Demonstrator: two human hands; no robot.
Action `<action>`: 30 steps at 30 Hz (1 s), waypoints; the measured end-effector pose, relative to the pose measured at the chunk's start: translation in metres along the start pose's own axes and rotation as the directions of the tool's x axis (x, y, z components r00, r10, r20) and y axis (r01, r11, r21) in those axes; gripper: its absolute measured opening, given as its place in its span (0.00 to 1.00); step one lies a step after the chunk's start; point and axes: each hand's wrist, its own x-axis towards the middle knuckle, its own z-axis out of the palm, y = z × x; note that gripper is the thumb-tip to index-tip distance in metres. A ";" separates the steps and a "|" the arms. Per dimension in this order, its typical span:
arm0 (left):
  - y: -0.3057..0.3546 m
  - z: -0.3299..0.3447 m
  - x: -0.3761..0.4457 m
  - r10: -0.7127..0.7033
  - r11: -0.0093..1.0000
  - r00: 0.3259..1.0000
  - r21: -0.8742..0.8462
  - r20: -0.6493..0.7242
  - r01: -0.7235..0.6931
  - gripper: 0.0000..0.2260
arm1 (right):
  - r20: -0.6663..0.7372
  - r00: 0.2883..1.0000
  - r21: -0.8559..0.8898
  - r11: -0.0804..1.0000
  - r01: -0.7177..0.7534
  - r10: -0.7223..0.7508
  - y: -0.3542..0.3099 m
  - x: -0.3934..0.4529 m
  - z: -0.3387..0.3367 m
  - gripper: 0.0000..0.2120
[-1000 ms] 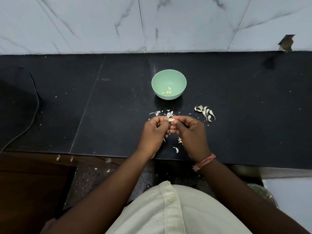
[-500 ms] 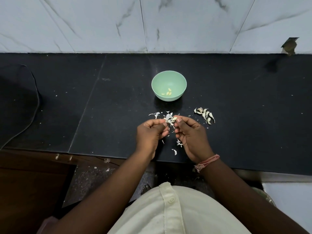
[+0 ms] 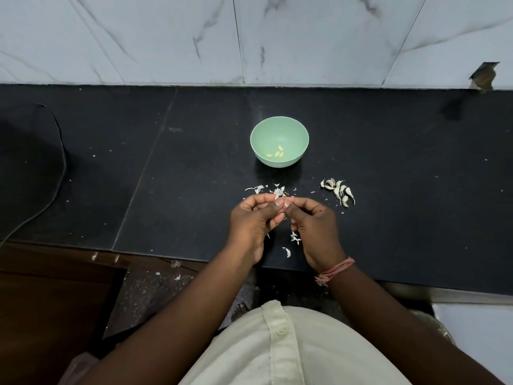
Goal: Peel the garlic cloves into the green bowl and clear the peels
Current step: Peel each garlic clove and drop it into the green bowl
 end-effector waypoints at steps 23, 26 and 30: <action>0.006 0.000 -0.002 0.111 0.992 0.994 0.066 -0.018 -0.110 0.10 | 0.082 0.947 -0.334 0.887 0.319 -0.310 -0.009 -0.001 0.003 0.26; 0.005 -0.001 0.001 0.097 0.995 0.995 0.032 -0.006 -0.097 0.10 | 0.058 0.956 -0.265 0.918 0.294 -0.289 -0.008 0.001 0.004 0.21; 0.007 0.001 0.002 0.026 1.000 0.999 -0.011 0.031 -0.025 0.08 | -0.004 0.983 -0.088 0.980 0.181 -0.182 -0.010 0.004 0.005 0.13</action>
